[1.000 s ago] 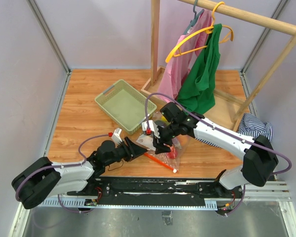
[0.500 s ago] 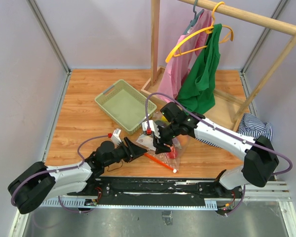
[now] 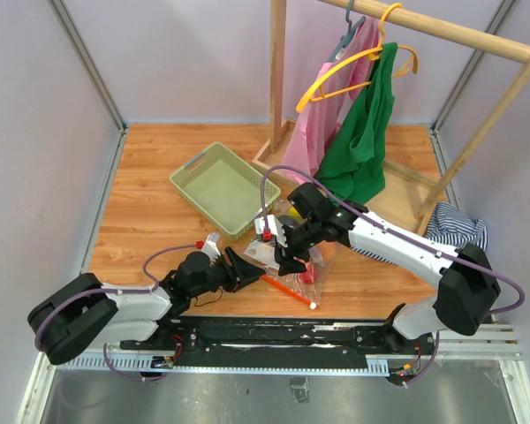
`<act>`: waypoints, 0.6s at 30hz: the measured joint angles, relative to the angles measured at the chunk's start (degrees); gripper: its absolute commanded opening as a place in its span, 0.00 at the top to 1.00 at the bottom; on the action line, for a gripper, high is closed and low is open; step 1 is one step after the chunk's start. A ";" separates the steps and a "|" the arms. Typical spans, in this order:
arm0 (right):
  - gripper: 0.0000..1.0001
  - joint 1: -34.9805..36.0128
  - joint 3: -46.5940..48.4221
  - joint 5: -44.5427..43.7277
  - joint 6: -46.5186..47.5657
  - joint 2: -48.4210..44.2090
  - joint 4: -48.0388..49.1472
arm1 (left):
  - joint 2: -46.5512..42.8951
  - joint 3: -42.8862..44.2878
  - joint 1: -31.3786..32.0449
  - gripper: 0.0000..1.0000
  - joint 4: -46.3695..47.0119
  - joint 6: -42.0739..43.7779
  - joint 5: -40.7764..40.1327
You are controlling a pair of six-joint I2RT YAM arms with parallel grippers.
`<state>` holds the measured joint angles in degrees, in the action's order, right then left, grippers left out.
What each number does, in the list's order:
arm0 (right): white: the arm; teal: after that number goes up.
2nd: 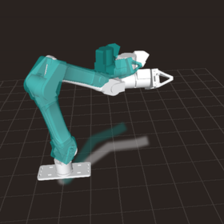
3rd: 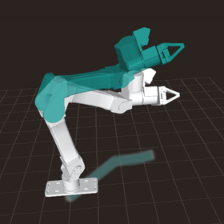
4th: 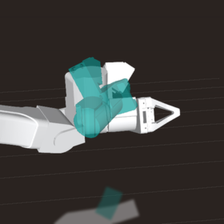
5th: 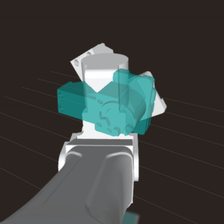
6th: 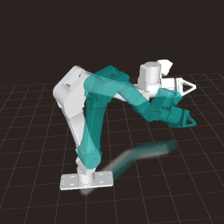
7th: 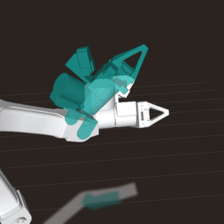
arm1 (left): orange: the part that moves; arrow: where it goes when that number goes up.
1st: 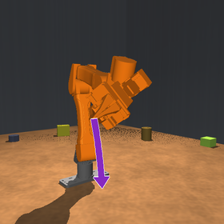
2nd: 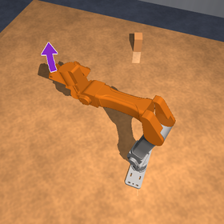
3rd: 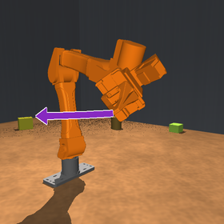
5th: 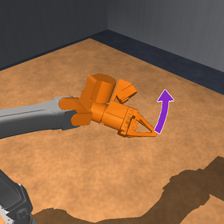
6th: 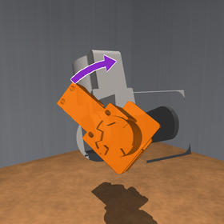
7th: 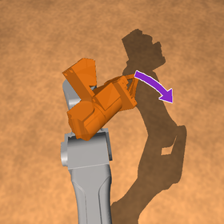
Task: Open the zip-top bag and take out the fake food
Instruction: Open the zipper of the food storage bag at the center of the board.
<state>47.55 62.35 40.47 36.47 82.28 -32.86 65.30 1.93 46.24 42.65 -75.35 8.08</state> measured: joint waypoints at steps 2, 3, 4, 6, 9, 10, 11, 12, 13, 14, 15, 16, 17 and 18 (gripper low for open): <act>0.42 0.00 0.00 0.00 0.00 0.00 0.00 | 1.05 0.00 0.02 0.48 1.64 -0.24 -0.26; 0.42 0.00 0.00 0.00 0.00 0.00 0.00 | 1.62 0.00 0.02 0.48 2.36 -0.39 -0.35; 0.42 0.00 0.00 0.00 0.00 0.00 0.00 | 2.14 0.00 0.02 0.49 3.04 -0.63 -0.39; 0.42 0.00 0.00 0.00 0.02 0.00 0.00 | 3.08 0.00 0.02 0.51 4.15 -1.03 -0.50; 0.42 0.00 0.00 0.00 0.04 0.00 -0.02 | 3.98 0.00 0.02 0.53 5.18 -1.62 -0.44; 0.42 0.00 0.00 0.00 0.04 0.00 0.00 | 4.07 0.02 0.02 0.53 5.25 -1.84 -0.26; 0.42 0.00 0.00 -0.02 0.09 -0.02 -0.02 | 4.07 0.02 0.02 0.53 5.22 -1.99 0.07; 0.42 0.00 0.00 -0.02 0.17 -0.02 -0.02 | 4.04 0.04 0.02 0.53 5.18 -2.05 0.55; 0.42 0.00 0.00 -0.02 0.28 -0.02 -0.02 | 3.82 0.04 0.02 0.52 4.87 -2.14 0.96; 0.42 0.00 0.00 -0.02 0.42 -0.02 -0.02 | 3.39 0.07 0.02 0.52 4.20 -2.25 1.42; 0.42 0.00 0.00 0.00 0.52 -0.02 -0.02 | 2.75 0.11 0.02 0.51 3.30 -2.27 2.01; 0.42 0.00 0.00 0.00 0.63 -0.02 -0.02 | 1.90 0.20 0.02 0.51 2.14 -2.29 2.60; 0.42 0.00 0.00 0.00 0.74 -0.02 -0.02 | 1.18 0.22 0.02 0.50 1.38 -2.29 3.06; 0.42 0.00 0.00 0.00 0.83 -0.02 -0.02 | 0.39 0.22 0.02 0.50 0.63 -2.36 3.48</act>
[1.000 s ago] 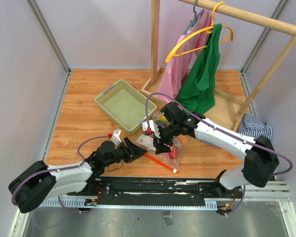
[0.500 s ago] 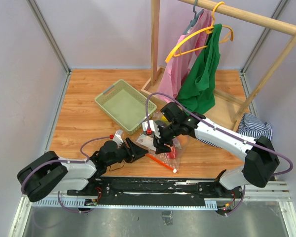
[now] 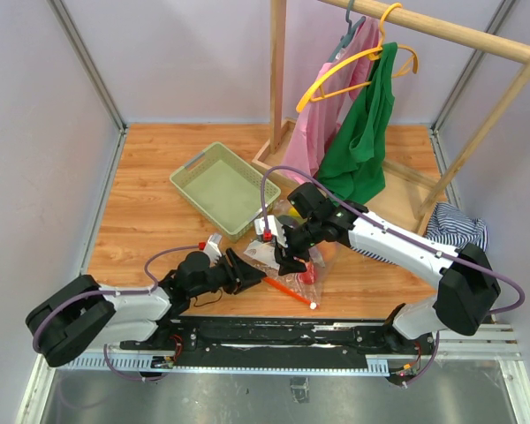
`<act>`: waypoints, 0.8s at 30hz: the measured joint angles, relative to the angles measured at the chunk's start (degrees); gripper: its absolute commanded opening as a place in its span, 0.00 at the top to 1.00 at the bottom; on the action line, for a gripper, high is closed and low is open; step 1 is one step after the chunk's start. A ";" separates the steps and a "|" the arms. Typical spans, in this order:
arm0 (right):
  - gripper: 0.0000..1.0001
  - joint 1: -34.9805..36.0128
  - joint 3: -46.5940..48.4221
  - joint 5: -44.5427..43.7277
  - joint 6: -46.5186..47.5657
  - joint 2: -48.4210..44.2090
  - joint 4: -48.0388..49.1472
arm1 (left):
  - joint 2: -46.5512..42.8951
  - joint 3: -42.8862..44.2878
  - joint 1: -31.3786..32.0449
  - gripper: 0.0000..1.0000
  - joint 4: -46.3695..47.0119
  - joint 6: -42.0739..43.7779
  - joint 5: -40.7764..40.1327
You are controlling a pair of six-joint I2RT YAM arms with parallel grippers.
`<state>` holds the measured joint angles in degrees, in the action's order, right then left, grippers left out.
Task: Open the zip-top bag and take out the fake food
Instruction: Open the zipper of the food storage bag at the center of the board.
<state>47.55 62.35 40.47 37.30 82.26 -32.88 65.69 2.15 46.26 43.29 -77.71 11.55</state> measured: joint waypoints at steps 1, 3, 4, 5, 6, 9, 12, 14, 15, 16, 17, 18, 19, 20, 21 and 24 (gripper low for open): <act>0.42 0.00 0.00 0.00 0.02 0.00 0.00 | -0.61 0.00 0.00 0.50 -0.52 -0.09 0.28; 0.42 0.00 0.00 0.00 0.07 0.00 0.00 | -1.22 0.00 0.00 0.49 -0.92 -0.31 0.52; 0.42 0.00 0.00 0.00 0.09 0.00 0.00 | -1.18 0.00 0.00 0.50 -0.92 -0.44 0.57; 0.42 0.00 0.00 -0.02 0.09 0.00 0.00 | -0.92 0.00 0.00 0.50 -0.72 -0.74 0.55; 0.42 0.00 0.00 0.00 0.09 0.00 0.00 | -0.37 0.00 0.00 0.50 -0.13 -1.03 0.57; 0.42 0.00 0.00 0.00 0.09 0.00 -0.02 | 2.49 0.00 0.02 0.50 2.64 -2.23 0.68; 0.42 0.00 0.00 -0.02 0.13 -0.02 -0.02 | 6.91 -0.09 0.02 0.51 7.82 -4.09 0.83; 0.42 0.00 0.00 -0.04 0.13 -0.02 -0.02 | 9.25 -0.13 0.02 0.52 10.69 -5.14 0.98; 0.42 0.00 0.00 -0.04 0.15 -0.04 -0.02 | 10.51 -0.17 0.02 0.52 12.35 -5.73 0.98; 0.42 0.00 0.00 -0.04 0.17 -0.07 -0.02 | 11.91 -0.26 0.02 0.52 14.27 -6.40 1.01; 0.42 0.00 0.00 -0.07 0.17 -0.09 -0.02 | 12.90 -0.31 0.02 0.53 15.58 -6.84 1.01; 0.42 0.00 0.00 -0.07 0.17 -0.09 -0.02 | 13.64 -0.33 0.02 0.52 16.50 -7.28 1.01; 0.42 0.00 0.00 -0.09 0.20 -0.11 -0.02 | 14.73 -0.35 0.02 0.53 17.90 -7.89 0.98; 0.42 0.00 0.00 -0.09 0.22 -0.11 -0.02 | 15.45 -0.35 0.02 0.53 18.67 -8.26 0.96; 0.42 0.00 0.00 -0.09 0.24 -0.11 -0.02 | 16.44 -0.35 0.04 0.54 19.65 -8.74 0.72; 0.42 0.00 0.00 -0.11 0.24 -0.13 -0.02 | 18.69 -0.31 0.04 0.71 21.14 -9.70 -0.15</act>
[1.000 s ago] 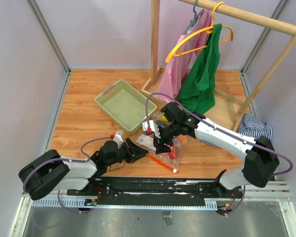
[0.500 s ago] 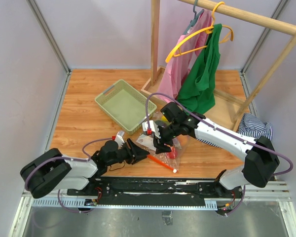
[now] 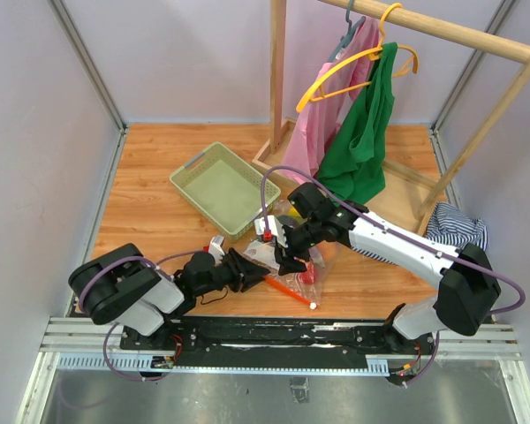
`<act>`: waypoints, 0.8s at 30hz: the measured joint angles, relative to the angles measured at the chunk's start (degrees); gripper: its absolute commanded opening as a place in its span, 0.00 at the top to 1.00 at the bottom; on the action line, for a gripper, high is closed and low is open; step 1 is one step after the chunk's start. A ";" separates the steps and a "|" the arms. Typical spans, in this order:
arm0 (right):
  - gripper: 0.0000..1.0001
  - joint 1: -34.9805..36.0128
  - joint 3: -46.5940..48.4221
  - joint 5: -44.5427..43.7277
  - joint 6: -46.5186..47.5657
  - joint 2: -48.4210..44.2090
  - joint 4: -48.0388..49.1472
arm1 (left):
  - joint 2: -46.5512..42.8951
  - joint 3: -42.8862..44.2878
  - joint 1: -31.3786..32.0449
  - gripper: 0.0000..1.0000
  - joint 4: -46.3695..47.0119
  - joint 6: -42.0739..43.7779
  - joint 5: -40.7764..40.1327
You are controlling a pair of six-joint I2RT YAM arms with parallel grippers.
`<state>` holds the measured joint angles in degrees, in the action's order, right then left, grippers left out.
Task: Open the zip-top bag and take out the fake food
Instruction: Open the zipper of the food storage bag at the center of the board.
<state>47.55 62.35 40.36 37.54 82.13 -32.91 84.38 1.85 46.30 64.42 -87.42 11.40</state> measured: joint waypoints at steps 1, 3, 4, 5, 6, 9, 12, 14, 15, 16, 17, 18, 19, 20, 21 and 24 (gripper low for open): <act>0.42 0.00 0.00 0.02 0.02 0.00 0.00 | 0.76 0.07 0.00 0.81 0.39 -0.26 -0.48; 0.41 0.00 0.00 0.02 0.02 0.00 0.00 | 2.23 0.28 0.04 0.96 1.55 -0.61 -1.16; 0.41 0.00 0.00 0.02 0.02 0.00 0.00 | 3.08 0.59 0.04 0.99 2.38 -0.59 -1.40; 0.40 0.00 0.00 0.02 0.02 -0.04 -0.02 | 3.74 0.98 0.07 1.00 3.23 -0.90 -1.62; 0.38 0.00 0.00 0.00 0.02 -0.13 -0.04 | 4.24 1.40 0.07 1.00 4.13 -1.14 -1.73; 0.35 -0.09 0.00 -0.55 0.00 -1.03 -0.48 | 4.55 2.91 0.22 1.00 6.78 -1.49 -2.32; 0.31 -1.03 0.31 -0.83 -0.07 -2.78 -1.77 | 2.91 4.59 0.76 1.00 7.50 -1.36 -3.58; 0.28 -1.88 1.38 -1.09 -0.20 -3.89 -3.13 | 0.72 6.03 1.09 1.00 6.40 -0.92 -4.70; 0.28 -2.45 2.12 -1.60 -0.28 -4.28 -3.76 | -0.70 6.99 1.18 1.00 5.16 -0.52 -5.27; 0.28 -2.73 3.06 -2.36 -0.46 -4.68 -4.42 | -2.27 8.24 1.22 1.00 3.26 0.00 -5.88; 0.28 -2.93 3.80 -3.13 -0.85 -5.05 -4.81 | -3.56 9.49 1.29 1.00 1.51 0.48 -6.56; 0.28 -2.95 4.31 -3.91 -1.38 -5.44 -4.90 | -4.59 10.78 1.33 1.00 -0.02 1.07 -7.17; 0.29 -2.95 4.55 -4.61 -1.92 -5.75 -4.87 | -5.42 11.87 1.42 1.00 -1.36 1.55 -7.74; 0.29 -2.95 4.57 -5.79 -2.80 -6.10 -4.66 | -6.14 12.83 1.46 1.00 -2.49 1.99 -8.26; 0.30 -2.95 4.57 -6.88 -3.50 -6.23 -4.57 | -6.86 13.64 1.53 1.00 -3.74 2.38 -8.96; 0.36 -2.95 4.55 -11.65 -6.67 -6.05 -3.34 | -8.41 14.62 1.53 1.00 -6.75 3.41 -10.82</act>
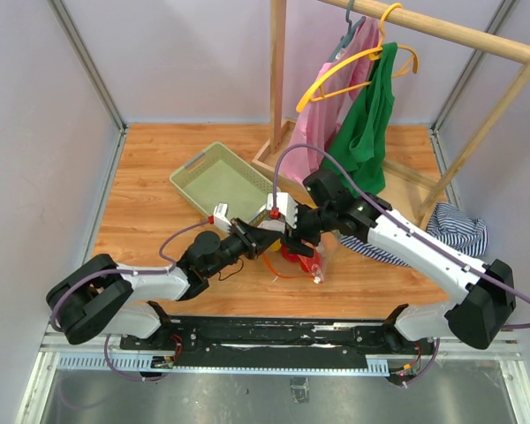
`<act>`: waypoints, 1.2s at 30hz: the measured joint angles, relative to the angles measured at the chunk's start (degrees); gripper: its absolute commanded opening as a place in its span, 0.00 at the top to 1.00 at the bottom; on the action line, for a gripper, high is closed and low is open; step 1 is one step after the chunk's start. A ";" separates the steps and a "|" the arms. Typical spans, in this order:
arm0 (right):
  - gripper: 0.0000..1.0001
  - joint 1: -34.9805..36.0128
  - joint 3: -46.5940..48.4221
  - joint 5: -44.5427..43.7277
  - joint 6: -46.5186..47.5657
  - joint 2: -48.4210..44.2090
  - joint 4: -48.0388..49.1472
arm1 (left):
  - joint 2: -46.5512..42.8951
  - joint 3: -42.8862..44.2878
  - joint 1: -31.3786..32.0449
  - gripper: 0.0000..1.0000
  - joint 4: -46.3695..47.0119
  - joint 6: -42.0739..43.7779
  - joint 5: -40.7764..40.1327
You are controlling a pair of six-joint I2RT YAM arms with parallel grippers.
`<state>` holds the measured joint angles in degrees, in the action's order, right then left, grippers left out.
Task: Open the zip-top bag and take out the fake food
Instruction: Open the zipper of the food storage bag at the center of the board.
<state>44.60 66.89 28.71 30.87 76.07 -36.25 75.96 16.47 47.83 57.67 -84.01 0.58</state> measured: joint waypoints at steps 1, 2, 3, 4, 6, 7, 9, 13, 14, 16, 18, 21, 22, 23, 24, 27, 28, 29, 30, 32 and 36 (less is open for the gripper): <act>0.40 0.00 -0.04 -1.86 -1.07 0.11 0.57 | -0.52 0.13 0.02 1.00 -1.05 0.26 -0.66; 0.44 0.00 -0.13 -3.28 -1.84 0.11 1.07 | -0.94 0.15 0.07 1.00 -1.73 0.48 -1.14; 0.45 0.00 -0.35 -4.37 -2.43 0.11 1.66 | -1.49 0.20 0.20 1.00 -2.71 0.76 -1.77; 0.46 0.00 -0.74 -5.77 -3.26 0.07 2.47 | -2.12 0.24 0.35 1.00 -3.87 1.18 -2.49; 0.46 0.02 -2.29 -9.29 -5.29 -0.02 4.17 | -3.19 0.48 0.48 1.00 -5.68 1.92 -4.02; 0.46 0.07 -2.73 -9.90 -5.81 -0.02 4.63 | -3.37 0.72 0.57 1.00 -6.25 2.23 -4.72; 0.46 0.26 -3.39 -10.67 -6.82 -0.24 5.44 | -3.37 1.40 0.76 1.00 -7.17 2.80 -5.57; 0.47 0.76 -4.81 -11.41 -8.46 -1.33 7.15 | -2.86 2.99 1.62 1.00 -7.32 3.52 -7.39; 0.47 0.79 -5.07 -11.52 -8.92 -1.70 7.45 | -2.60 3.37 2.01 1.00 -7.30 3.89 -7.85; 0.49 0.79 -5.62 -11.78 -9.84 -2.58 8.24 | -2.47 3.63 2.91 1.00 -7.28 4.33 -8.90; 0.58 0.79 -6.78 -11.96 -10.64 -3.91 9.44 | -2.47 3.76 3.87 1.00 -7.32 4.79 -10.05; 0.77 0.79 -7.85 -12.37 -11.58 -5.03 10.43 | -2.49 4.37 5.33 1.00 -8.04 5.64 -11.91; 0.83 0.79 -7.85 -12.39 -11.98 -4.96 10.73 | -2.49 4.79 5.77 0.99 -8.52 5.86 -12.44; 0.88 0.79 -7.85 -12.41 -12.11 -4.83 10.88 | -2.49 5.42 6.16 0.96 -9.16 6.10 -12.92; 0.93 0.79 -7.85 -12.41 -12.39 -4.72 10.88 | -2.49 6.16 6.45 0.94 -9.81 6.45 -13.42; 0.99 0.79 -7.85 -12.57 -13.03 -4.57 11.19 | -2.49 7.26 6.71 0.83 -10.58 7.41 -14.34; 0.99 0.79 -7.85 -12.50 -13.27 -4.57 11.21 | -2.49 7.26 6.73 0.80 -10.64 7.72 -14.58; 0.99 0.79 -7.85 -12.44 -13.44 -4.55 11.21 | -2.51 7.23 6.78 0.78 -10.64 7.98 -14.73; 0.99 0.79 -7.85 -12.26 -13.70 -4.52 11.21 | -2.67 7.19 6.84 0.76 -10.62 8.44 -14.84; 0.99 0.72 -7.85 -11.65 -14.40 -4.50 11.23 | -3.78 6.40 7.08 0.66 -10.43 9.55 -14.82; 0.99 0.20 -7.85 -9.20 -15.96 -4.50 11.63 | -9.62 1.49 7.32 0.51 -8.92 12.96 -13.86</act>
<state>44.80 59.05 19.51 14.92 71.57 -24.62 66.35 17.96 55.16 48.75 -71.05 -13.28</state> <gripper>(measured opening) 0.016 0.399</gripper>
